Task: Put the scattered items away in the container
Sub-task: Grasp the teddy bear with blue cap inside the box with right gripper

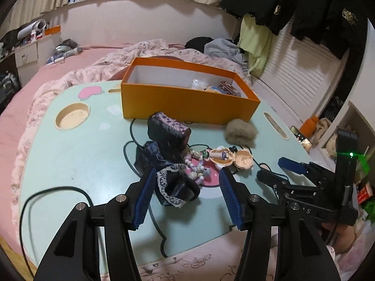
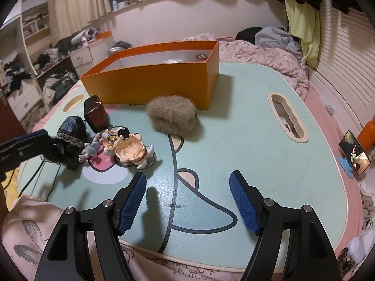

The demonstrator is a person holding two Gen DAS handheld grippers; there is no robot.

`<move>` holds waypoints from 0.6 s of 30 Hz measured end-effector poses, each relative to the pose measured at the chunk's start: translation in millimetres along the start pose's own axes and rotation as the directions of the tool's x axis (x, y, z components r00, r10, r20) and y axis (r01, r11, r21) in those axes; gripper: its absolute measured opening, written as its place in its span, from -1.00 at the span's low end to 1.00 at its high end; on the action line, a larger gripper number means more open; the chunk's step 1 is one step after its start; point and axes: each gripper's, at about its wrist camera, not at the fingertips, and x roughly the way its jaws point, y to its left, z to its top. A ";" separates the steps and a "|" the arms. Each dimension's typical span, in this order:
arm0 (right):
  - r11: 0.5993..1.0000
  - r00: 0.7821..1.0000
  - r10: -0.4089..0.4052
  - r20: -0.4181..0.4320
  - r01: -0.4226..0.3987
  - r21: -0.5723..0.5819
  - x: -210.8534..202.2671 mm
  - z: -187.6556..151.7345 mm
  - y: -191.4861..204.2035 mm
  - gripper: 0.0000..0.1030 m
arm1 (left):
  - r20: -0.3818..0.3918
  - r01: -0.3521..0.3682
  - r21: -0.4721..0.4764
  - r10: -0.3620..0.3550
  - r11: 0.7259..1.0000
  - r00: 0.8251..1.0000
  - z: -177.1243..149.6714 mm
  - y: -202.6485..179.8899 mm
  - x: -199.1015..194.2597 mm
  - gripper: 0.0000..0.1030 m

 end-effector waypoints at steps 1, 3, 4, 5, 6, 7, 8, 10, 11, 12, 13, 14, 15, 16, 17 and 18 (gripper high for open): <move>1.000 1.000 0.004 0.001 -0.004 0.005 -0.3 0.2 -1.1 0.43 | 0.005 0.005 -0.018 -0.005 1.000 1.000 -2.8 2.8 0.4 0.10; 0.999 1.000 0.025 -0.003 -0.025 0.023 -1.8 3.6 -5.5 0.29 | 0.015 0.024 -0.042 -0.023 0.999 1.000 -7.6 6.7 0.4 0.10; 0.999 0.999 0.036 -0.001 -0.036 0.026 -3.7 8.4 -6.9 0.20 | 0.023 0.036 -0.048 -0.035 0.998 0.999 -8.8 8.3 -0.2 0.10; 0.999 0.999 0.041 0.007 -0.041 0.019 -7.1 16.4 -7.7 0.03 | 0.026 0.043 -0.054 -0.042 0.998 0.999 -9.3 9.6 -0.8 0.10; 0.999 0.999 0.043 0.024 -0.043 0.000 -12.8 28.9 -7.3 -0.02 | 0.030 0.053 -0.065 -0.051 0.996 0.998 -9.2 11.7 -1.4 0.10; 0.999 0.998 0.045 0.040 -0.044 -0.024 -18.1 43.0 -5.8 -0.02 | 0.034 0.060 -0.075 -0.058 0.995 0.998 -9.3 13.0 -1.7 0.10; 0.997 0.997 0.054 0.048 -0.052 -0.053 -22.0 60.7 -3.4 -0.02 | 0.036 0.067 -0.083 -0.064 0.994 0.997 -9.3 14.5 -1.5 0.10; 0.989 0.995 0.095 0.025 -0.091 -0.113 -20.6 100.2 3.9 -0.02 | 0.031 0.070 -0.092 -0.068 0.993 0.997 -10.0 15.6 -0.1 0.10; 0.984 0.994 0.110 -0.002 -0.109 -0.144 -14.8 119.8 8.7 -0.03 | 0.031 0.072 -0.093 -0.069 0.993 0.997 -10.3 15.2 0.1 0.10; 0.978 0.993 0.113 -0.038 -0.118 -0.172 -4.3 139.7 13.9 -0.02 | 0.030 0.072 -0.091 -0.069 0.993 0.997 -10.5 14.7 0.3 0.10; 0.973 0.991 0.100 -0.085 -0.116 -0.199 9.9 156.1 19.5 -0.03 | 0.031 0.071 -0.088 -0.068 0.994 0.997 -10.8 14.1 -0.1 0.10; 0.967 0.987 0.079 -0.141 -0.111 -0.229 26.6 169.5 24.9 -0.03 | 0.032 0.070 -0.085 -0.068 0.994 0.997 -11.1 13.6 -0.1 0.10; 0.960 0.979 0.054 -0.197 -0.105 -0.261 45.9 179.6 29.8 -0.03 | 0.023 0.067 -0.080 -0.065 0.995 0.998 -11.0 12.6 1.1 0.10; 0.951 0.967 0.032 -0.252 -0.107 -0.290 64.4 184.8 34.5 -0.03 | 0.012 0.055 -0.075 -0.054 0.996 0.998 -11.2 11.5 2.4 0.10; 0.943 0.952 0.012 -0.305 -0.112 -0.314 81.8 187.9 38.6 -0.03 | 0.006 0.045 -0.070 -0.044 0.997 0.999 -11.6 11.0 3.4 0.10; 0.937 0.942 -0.014 -0.337 -0.105 -0.333 96.6 190.7 40.9 -0.03 | 0.002 0.042 -0.063 -0.042 0.997 0.999 -12.1 10.2 4.1 0.10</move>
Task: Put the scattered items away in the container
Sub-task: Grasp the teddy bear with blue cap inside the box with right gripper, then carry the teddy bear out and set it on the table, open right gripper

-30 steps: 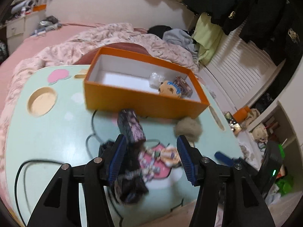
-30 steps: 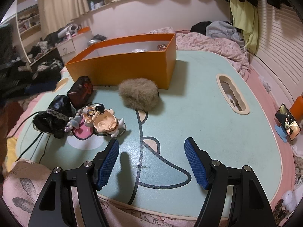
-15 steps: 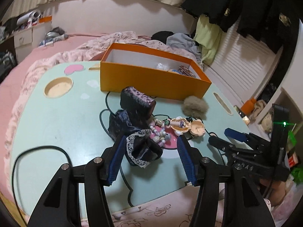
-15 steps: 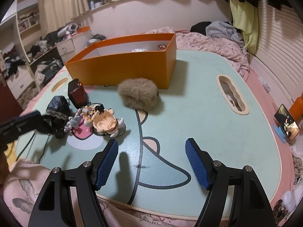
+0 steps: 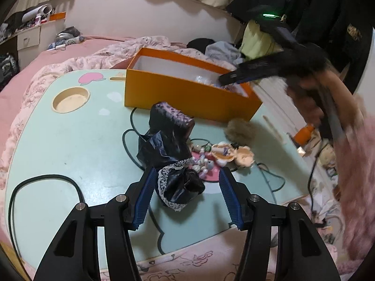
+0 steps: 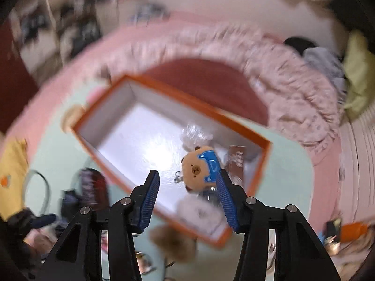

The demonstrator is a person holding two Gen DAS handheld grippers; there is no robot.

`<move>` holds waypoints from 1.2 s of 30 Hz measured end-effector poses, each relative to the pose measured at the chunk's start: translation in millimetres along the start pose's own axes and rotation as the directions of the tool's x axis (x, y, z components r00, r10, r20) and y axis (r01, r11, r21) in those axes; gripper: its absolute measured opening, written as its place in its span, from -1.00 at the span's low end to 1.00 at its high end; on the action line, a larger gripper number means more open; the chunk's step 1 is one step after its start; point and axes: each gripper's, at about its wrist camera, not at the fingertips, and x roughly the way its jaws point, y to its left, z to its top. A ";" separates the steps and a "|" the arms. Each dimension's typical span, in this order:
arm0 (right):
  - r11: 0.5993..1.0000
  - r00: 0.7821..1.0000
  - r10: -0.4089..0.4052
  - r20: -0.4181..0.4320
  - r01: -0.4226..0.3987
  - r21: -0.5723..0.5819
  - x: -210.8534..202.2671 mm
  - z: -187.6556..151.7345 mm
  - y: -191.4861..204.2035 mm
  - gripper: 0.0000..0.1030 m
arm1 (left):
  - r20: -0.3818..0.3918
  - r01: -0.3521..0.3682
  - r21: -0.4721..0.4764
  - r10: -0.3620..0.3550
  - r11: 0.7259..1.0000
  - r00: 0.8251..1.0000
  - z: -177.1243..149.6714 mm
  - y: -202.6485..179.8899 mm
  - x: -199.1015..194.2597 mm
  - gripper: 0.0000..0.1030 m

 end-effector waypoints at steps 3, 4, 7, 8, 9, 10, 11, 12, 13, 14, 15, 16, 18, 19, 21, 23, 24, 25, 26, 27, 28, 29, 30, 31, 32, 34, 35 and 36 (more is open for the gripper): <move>0.997 0.996 -0.083 -0.028 0.082 -0.012 21.5 14.1 -0.5 -0.03 | 0.001 0.011 0.010 -0.011 1.000 1.000 -0.3 -0.4 -0.5 0.10; 0.996 0.995 -0.086 -0.046 0.085 -0.006 27.6 16.7 -1.2 -0.03 | 0.002 0.014 0.008 -0.014 1.000 1.000 -0.3 0.0 -1.0 0.10; 0.996 0.989 -0.083 -0.126 0.084 -0.002 49.4 18.0 -0.4 -0.02 | 0.006 0.025 -0.002 -0.025 1.000 1.000 -0.6 2.3 -2.0 0.10; 0.992 0.982 -0.123 -0.147 0.120 -0.027 56.5 17.1 2.6 -0.03 | 0.006 0.027 -0.004 -0.027 1.000 1.000 -0.8 2.8 -2.2 0.10; 0.992 0.983 -0.130 -0.130 0.128 -0.019 56.9 17.1 3.2 -0.06 | 0.007 0.029 -0.006 -0.029 1.000 1.000 -0.8 3.2 -2.3 0.10; 0.994 0.986 -0.103 -0.134 0.106 0.021 55.6 17.3 -0.1 -0.12 | 0.007 0.029 -0.005 -0.029 1.000 1.000 -0.9 3.0 -2.3 0.10; 0.995 0.987 -0.061 -0.146 0.071 0.067 54.2 16.8 -4.4 -0.22 | 0.006 0.029 -0.004 -0.029 1.000 1.000 -0.6 2.7 -1.9 0.10; 0.995 0.988 -0.025 -0.154 0.040 0.095 52.1 16.2 -7.4 -0.25 | 0.004 0.023 -0.004 -0.023 1.000 1.000 -0.5 2.5 -1.4 0.10; 0.994 0.988 -0.011 -0.154 0.027 0.102 49.3 15.2 -8.6 -0.26 | 0.003 0.023 -0.004 -0.023 1.000 1.000 -0.4 2.5 -1.2 0.10; 0.994 0.989 -0.011 -0.147 0.027 0.105 46.4 15.0 -8.5 -0.29 | 0.003 0.025 -0.005 -0.025 1.000 1.000 -0.4 2.6 -1.3 0.10; 0.993 0.992 -0.008 -0.127 0.023 0.112 40.0 13.9 -9.1 -0.30 | 0.003 0.027 -0.008 -0.027 1.000 1.000 -0.4 2.7 -1.1 0.10; 0.993 0.995 0.002 -0.096 0.009 0.117 31.0 12.9 -10.1 -0.30 | 0.003 0.027 -0.010 -0.027 1.000 1.000 -0.6 3.0 -1.3 0.10; 0.991 0.999 0.034 -0.011 -0.033 0.128 10.0 9.9 -8.9 -0.30 | 0.002 0.029 -0.016 -0.029 0.999 1.000 -0.6 3.9 -0.6 0.10; 0.990 0.998 0.049 0.027 -0.052 0.133 -2.2 8.9 -6.9 -0.30 | 0.001 0.029 -0.018 -0.029 0.999 1.000 -0.5 4.5 -0.2 0.10; 0.988 0.991 0.077 0.105 -0.090 0.127 -34.6 1.0 -2.6 -0.30 | 0.003 0.031 -0.023 -0.031 0.999 1.000 -0.7 5.2 -0.8 0.10; 0.986 0.980 0.107 0.166 -0.125 0.107 -62.0 -13.5 5.5 -0.29 | 0.005 0.031 -0.026 -0.031 0.999 1.000 -0.8 5.9 -0.9 0.10; 0.985 0.974 0.129 0.188 -0.148 0.093 -73.5 -23.9 13.2 -0.29 | 0.005 0.033 -0.029 -0.032 0.999 0.999 -0.8 6.3 -0.7 0.10; 0.983 0.969 0.150 0.195 -0.168 0.080 -78.2 -29.5 20.3 -0.29 | 0.004 0.034 -0.031 -0.034 0.999 0.999 -0.8 6.7 -0.2 0.10; 0.980 0.965 0.174 0.195 -0.189 0.065 -82.3 -37.9 27.6 -0.28 | 0.003 0.037 -0.035 -0.037 0.999 0.999 -0.8 7.5 0.1 0.10; 0.976 0.961 0.201 0.190 -0.214 0.050 -83.7 -48.2 35.8 -0.28 | 0.002 0.041 -0.040 -0.041 0.998 0.999 -0.8 8.5 0.3 0.10; 0.972 0.958 0.222 0.183 -0.232 0.040 -81.8 -55.8 41.6 -0.28 | 0.003 0.045 -0.047 -0.045 0.998 0.999 -1.0 9.6 0.3 0.10; 0.968 0.956 0.239 0.173 -0.248 0.031 -78.4 -64.8 48.8 -0.28 | 0.004 0.048 -0.051 -0.048 0.998 0.999 -1.1 10.2 0.2 0.10; 0.967 0.955 0.247 0.165 -0.254 0.026 -73.3 -71.7 54.1 -0.28 | 0.006 0.050 -0.056 -0.050 0.997 0.999 -1.2 11.0 0.0 0.10; 0.967 0.956 0.248 0.158 -0.255 0.022 -67.9 -76.3 59.2 -0.28 | 0.007 0.052 -0.057 -0.052 0.997 0.999 -1.2 11.3 -0.2 0.10; 0.969 0.959 0.239 0.151 -0.245 0.020 -60.4 -79.8 62.0 -0.27 | 0.006 0.051 -0.058 -0.050 0.997 0.999 -1.0 11.2 -0.2 0.10; 0.979 0.969 0.199 0.145 -0.204 0.023 -41.2 -79.8 62.4 -0.26 | 0.004 0.046 -0.055 -0.046 0.997 0.999 -1.1 10.6 -0.2 0.10; 0.981 0.972 0.185 0.146 -0.191 0.027 -34.0 -80.7 63.4 -0.24 | 0.004 0.045 -0.054 -0.045 0.998 0.999 -1.2 10.4 -0.2 0.10; 0.983 0.973 0.176 0.151 -0.183 0.034 -28.4 -81.0 64.3 -0.20 | 0.006 0.044 -0.053 -0.044 0.998 0.999 -1.3 10.3 -0.6 0.10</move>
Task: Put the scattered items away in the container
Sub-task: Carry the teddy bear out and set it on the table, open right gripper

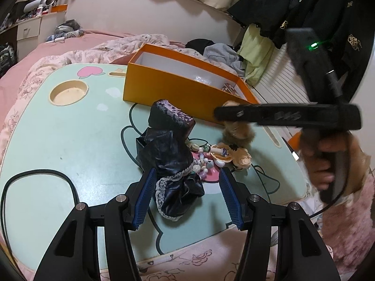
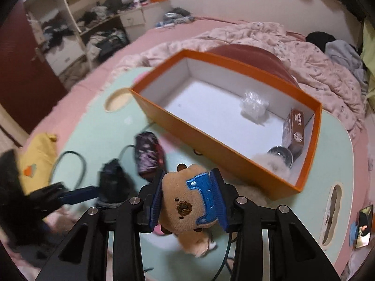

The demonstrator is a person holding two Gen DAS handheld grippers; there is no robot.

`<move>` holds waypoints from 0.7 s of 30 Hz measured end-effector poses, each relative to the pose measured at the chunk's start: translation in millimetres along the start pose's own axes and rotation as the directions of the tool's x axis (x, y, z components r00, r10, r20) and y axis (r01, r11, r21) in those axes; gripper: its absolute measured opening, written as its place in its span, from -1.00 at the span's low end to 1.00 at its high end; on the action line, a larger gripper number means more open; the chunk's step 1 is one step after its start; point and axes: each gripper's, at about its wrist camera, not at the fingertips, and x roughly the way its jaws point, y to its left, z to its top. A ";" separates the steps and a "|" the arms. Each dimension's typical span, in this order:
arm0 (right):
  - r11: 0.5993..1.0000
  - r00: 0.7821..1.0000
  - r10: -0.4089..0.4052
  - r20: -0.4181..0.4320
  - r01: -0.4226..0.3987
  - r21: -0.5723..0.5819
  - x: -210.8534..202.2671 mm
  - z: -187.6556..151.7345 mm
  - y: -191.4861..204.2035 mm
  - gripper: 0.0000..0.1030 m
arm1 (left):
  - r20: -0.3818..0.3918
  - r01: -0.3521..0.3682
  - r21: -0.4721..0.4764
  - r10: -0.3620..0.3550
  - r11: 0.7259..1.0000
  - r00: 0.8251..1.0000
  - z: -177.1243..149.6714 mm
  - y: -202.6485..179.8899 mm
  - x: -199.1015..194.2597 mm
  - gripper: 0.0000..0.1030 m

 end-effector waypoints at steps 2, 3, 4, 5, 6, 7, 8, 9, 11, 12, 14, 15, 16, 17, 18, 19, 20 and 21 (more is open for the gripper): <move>1.000 1.000 -0.003 0.026 0.002 0.014 3.0 -2.7 -1.5 -0.15 | 0.007 0.001 0.002 -0.001 1.000 1.000 -0.2 -0.2 -1.3 0.10; 1.000 0.999 -0.006 0.050 0.005 0.026 0.7 -5.3 -3.1 -0.04 | 0.009 0.001 0.002 -0.001 1.000 1.000 -0.2 -0.3 -1.8 0.10; 0.999 0.998 -0.009 0.070 0.006 0.041 -1.9 -7.4 -4.5 0.03 | 0.011 0.002 0.002 -0.002 1.000 1.000 -0.2 -0.2 -1.9 0.10; 0.998 0.995 -0.011 0.095 0.006 0.057 -6.5 -10.1 -5.9 0.11 | 0.013 0.004 0.002 -0.004 1.000 1.000 -0.2 0.0 -2.2 0.10; 0.998 0.991 -0.015 0.131 0.006 0.070 -14.0 -14.1 -6.7 0.13 | 0.012 0.004 0.001 -0.004 1.000 1.000 -0.3 0.2 -2.1 0.10; 0.997 0.987 -0.024 0.160 0.011 0.078 -21.2 -18.6 -6.4 0.15 | 0.012 0.004 0.001 -0.004 1.000 1.000 -0.4 0.4 -1.8 0.10; 0.996 0.981 -0.045 0.191 0.029 0.085 -30.1 -25.8 -5.2 0.20 | 0.011 0.004 0.001 -0.004 1.000 1.000 -0.6 0.0 -1.6 0.10; 0.995 0.976 -0.063 0.207 0.046 0.088 -37.1 -31.7 -4.0 0.26 | 0.009 0.003 0.002 -0.003 1.000 1.000 -0.7 -0.4 -1.3 0.10; 0.992 0.970 -0.106 0.219 0.087 0.095 -47.9 -47.3 -0.8 0.35 | 0.010 0.001 0.005 -0.001 1.000 1.000 -0.7 -1.0 -1.4 0.10; 0.989 0.968 -0.129 0.213 0.110 0.098 -51.8 -57.5 1.3 0.36 | 0.010 0.000 0.005 0.000 1.000 1.000 -0.8 -1.2 -1.4 0.10; 0.984 0.963 -0.163 0.214 0.142 0.107 -56.5 -77.6 5.3 0.38 | 0.008 0.000 0.005 0.000 1.000 1.000 -0.9 -1.0 -1.2 0.10; 0.980 0.959 -0.186 0.215 0.164 0.113 -57.6 -89.1 7.0 0.38 | 0.006 -0.001 0.005 0.001 1.000 1.000 -1.0 -1.1 -0.9 0.10; 0.977 0.956 -0.202 0.212 0.181 0.116 -57.4 -98.5 7.1 0.38 | 0.004 -0.001 0.006 0.001 1.000 1.000 -1.0 -1.3 -0.5 0.10; 0.972 0.953 -0.222 0.205 0.200 0.123 -55.7 -108.7 7.2 0.38 | 0.002 -0.002 0.007 0.002 1.000 1.000 -0.8 -1.4 0.2 0.10; 0.969 0.952 -0.235 0.198 0.212 0.129 -54.1 -115.2 6.6 0.39 | -0.001 -0.004 0.008 0.004 1.000 1.000 -0.7 -1.5 0.8 0.10; 0.966 0.952 -0.242 0.187 0.219 0.135 -51.3 -120.7 5.1 0.39 | -0.002 -0.004 0.009 0.004 1.000 1.000 -0.8 -1.7 1.2 0.10; 0.965 0.953 -0.246 0.174 0.223 0.140 -47.5 -125.6 2.6 0.39 | -0.003 -0.004 0.009 0.004 1.000 1.000 -1.0 -1.8 1.2 0.10; 0.962 0.955 -0.252 0.156 0.230 0.145 -42.1 -128.8 -0.7 0.39 | -0.003 -0.004 0.009 0.005 1.000 1.000 -1.0 -1.8 1.3 0.10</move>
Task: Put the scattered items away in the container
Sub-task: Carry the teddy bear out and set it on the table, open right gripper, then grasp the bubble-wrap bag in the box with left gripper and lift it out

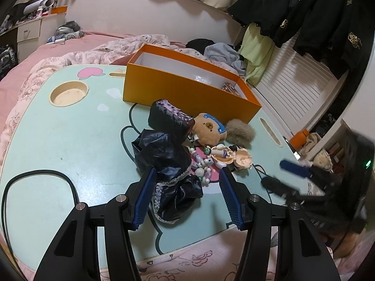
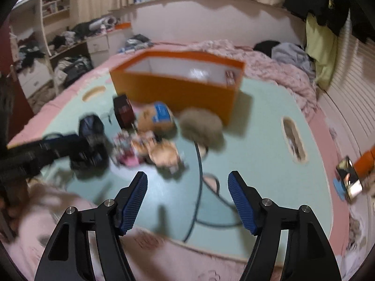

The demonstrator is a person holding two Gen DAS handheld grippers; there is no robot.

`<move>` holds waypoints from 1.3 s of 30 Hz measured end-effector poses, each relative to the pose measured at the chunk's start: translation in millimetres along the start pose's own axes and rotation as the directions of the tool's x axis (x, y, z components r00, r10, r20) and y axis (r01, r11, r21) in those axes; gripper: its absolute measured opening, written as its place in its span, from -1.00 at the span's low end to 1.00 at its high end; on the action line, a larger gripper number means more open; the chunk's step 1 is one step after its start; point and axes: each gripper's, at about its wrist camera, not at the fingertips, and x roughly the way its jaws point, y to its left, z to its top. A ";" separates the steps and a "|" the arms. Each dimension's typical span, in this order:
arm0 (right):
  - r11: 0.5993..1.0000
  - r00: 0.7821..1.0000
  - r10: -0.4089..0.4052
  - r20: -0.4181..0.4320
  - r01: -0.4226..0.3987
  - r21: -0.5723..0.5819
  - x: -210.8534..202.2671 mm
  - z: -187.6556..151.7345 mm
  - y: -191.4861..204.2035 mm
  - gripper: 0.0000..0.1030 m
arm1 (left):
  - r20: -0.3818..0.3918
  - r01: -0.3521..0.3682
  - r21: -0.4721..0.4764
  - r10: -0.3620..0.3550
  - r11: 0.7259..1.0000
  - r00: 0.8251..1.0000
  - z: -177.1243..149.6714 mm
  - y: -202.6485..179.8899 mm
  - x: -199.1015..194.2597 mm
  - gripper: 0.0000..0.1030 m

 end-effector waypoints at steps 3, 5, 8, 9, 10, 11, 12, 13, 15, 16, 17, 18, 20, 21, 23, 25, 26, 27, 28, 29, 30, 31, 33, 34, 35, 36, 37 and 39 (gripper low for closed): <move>0.999 0.998 -0.036 -0.050 0.037 0.018 18.3 -6.6 -5.3 0.51 | -0.005 0.001 -0.002 -0.001 1.000 1.000 0.5 0.6 1.1 0.10; 0.999 0.998 -0.041 -0.047 0.043 0.028 21.9 -7.1 -7.9 0.60 | -0.007 0.003 -0.003 -0.003 1.000 1.000 0.5 0.8 1.9 0.10; 0.999 0.998 -0.042 -0.042 0.043 0.023 23.5 -8.5 -8.7 0.69 | -0.009 0.005 -0.006 -0.005 1.000 1.000 0.5 1.6 2.3 0.10; 0.999 0.998 -0.041 -0.042 0.042 0.023 24.6 -8.9 -8.8 0.76 | -0.011 0.005 -0.007 -0.005 1.000 1.000 0.5 1.8 2.7 0.10; 0.999 0.998 -0.040 -0.043 0.041 0.021 25.8 -9.0 -9.1 0.80 | -0.011 0.006 -0.007 -0.006 1.000 1.000 0.4 1.7 2.7 0.10; 0.999 0.998 -0.038 -0.045 0.039 0.019 26.7 -9.2 -8.9 0.88 | -0.012 0.007 -0.007 -0.008 1.000 1.000 0.2 2.0 2.7 0.10; 0.999 0.998 -0.038 -0.048 0.038 0.018 27.8 -9.2 -9.2 0.93 | -0.012 0.008 -0.007 -0.009 1.000 1.000 0.3 2.2 2.8 0.10; 0.999 0.998 -0.038 -0.048 0.039 0.020 28.1 -9.6 -9.1 0.94 | -0.012 0.009 -0.009 -0.009 1.000 1.000 0.5 2.6 2.9 0.10; 0.999 0.998 -0.038 -0.049 0.040 0.021 28.1 -9.3 -8.9 0.97 | -0.013 0.011 -0.010 -0.011 1.000 1.000 0.5 3.2 2.8 0.10; 0.999 0.998 -0.040 -0.050 0.041 0.020 27.0 -10.0 -7.8 0.98 | -0.013 0.011 -0.011 -0.011 1.000 1.000 0.6 3.0 3.0 0.10; 0.999 0.998 -0.040 -0.051 0.041 0.020 26.8 -10.3 -7.5 0.98 | -0.012 0.011 -0.010 -0.012 1.000 1.000 0.6 3.0 2.9 0.10; 0.999 0.998 -0.040 -0.051 0.041 0.020 26.8 -10.4 -7.5 0.99 | -0.010 0.012 -0.009 -0.012 1.000 1.000 0.7 3.0 2.6 0.10; 0.999 0.998 -0.040 -0.051 0.042 0.021 26.7 -10.4 -7.4 0.99 | 0.001 0.012 -0.003 -0.012 1.000 1.000 1.4 2.3 0.8 0.10; 0.999 0.998 -0.041 -0.051 0.042 0.021 26.7 -10.4 -7.3 0.99 | 0.006 0.011 0.004 -0.011 1.000 1.000 2.4 1.0 -0.4 0.10; 0.999 0.998 -0.041 -0.050 0.042 0.021 26.7 -10.4 -7.2 0.99 | 0.016 0.002 0.032 -0.002 0.999 1.000 7.8 -3.9 -4.0 0.10; 0.999 0.998 -0.041 -0.050 0.042 0.021 26.8 -10.3 -7.3 0.99 | 0.023 -0.020 0.058 0.019 0.998 1.000 18.4 -9.9 -8.3 0.10; 0.999 0.998 -0.041 -0.050 0.042 0.021 26.8 -10.4 -7.1 0.99 | 0.022 -0.032 0.066 0.031 0.997 0.999 29.0 -14.5 -11.0 0.10; 0.999 0.998 -0.041 -0.050 0.042 0.021 26.8 -10.4 -7.1 0.99 | 0.010 -0.031 0.074 0.030 0.997 0.999 38.3 -18.4 -12.0 0.10; 0.999 0.998 -0.041 -0.051 0.042 0.021 26.8 -10.4 -6.9 0.99 | -0.001 -0.027 0.083 0.027 0.996 1.000 48.8 -23.5 -13.2 0.10; 0.999 0.998 -0.041 -0.051 0.042 0.021 26.9 -10.3 -7.2 0.99 | -0.001 -0.030 0.095 0.030 0.995 1.000 61.0 -29.5 -14.6 0.10; 0.999 0.998 -0.041 -0.051 0.042 0.021 26.8 -10.5 -6.9 0.99 | 0.010 -0.039 0.114 0.038 0.993 0.999 76.0 -37.5 -15.8 0.10; 0.999 0.998 -0.041 -0.050 0.042 0.021 26.8 -10.5 -6.8 0.99 | 0.015 -0.040 0.135 0.039 0.990 0.999 91.6 -45.4 -14.5 0.10; 0.999 0.998 -0.041 -0.050 0.042 0.021 26.8 -10.4 -6.9 0.99 | -0.022 -0.007 0.157 0.011 0.988 1.000 119.7 -56.2 -1.4 0.10; 0.999 0.998 -0.041 -0.051 0.042 0.021 26.8 -10.5 -6.8 0.99 | -0.056 0.007 0.162 0.002 0.987 0.998 132.9 -60.1 10.1 0.10; 0.999 0.998 -0.041 -0.051 0.042 0.021 26.8 -10.5 -6.8 0.99 | -0.095 0.012 0.162 0.003 0.987 0.995 145.9 -63.4 25.4 0.10; 0.999 0.998 -0.040 -0.050 0.042 0.021 26.8 -10.6 -6.8 0.99 | -0.140 -0.002 0.163 0.025 0.987 0.990 158.4 -66.1 45.3 0.10; 0.999 0.998 -0.040 -0.050 0.041 0.021 26.8 -10.5 -7.0 0.99 | -0.190 -0.017 0.165 0.049 0.986 0.981 168.7 -67.9 67.2 0.10; 0.999 0.998 -0.039 -0.049 0.040 0.021 26.7 -10.8 -6.5 0.99 | -0.268 -0.049 0.180 0.097 0.982 0.959 180.7 -70.4 105.3 0.10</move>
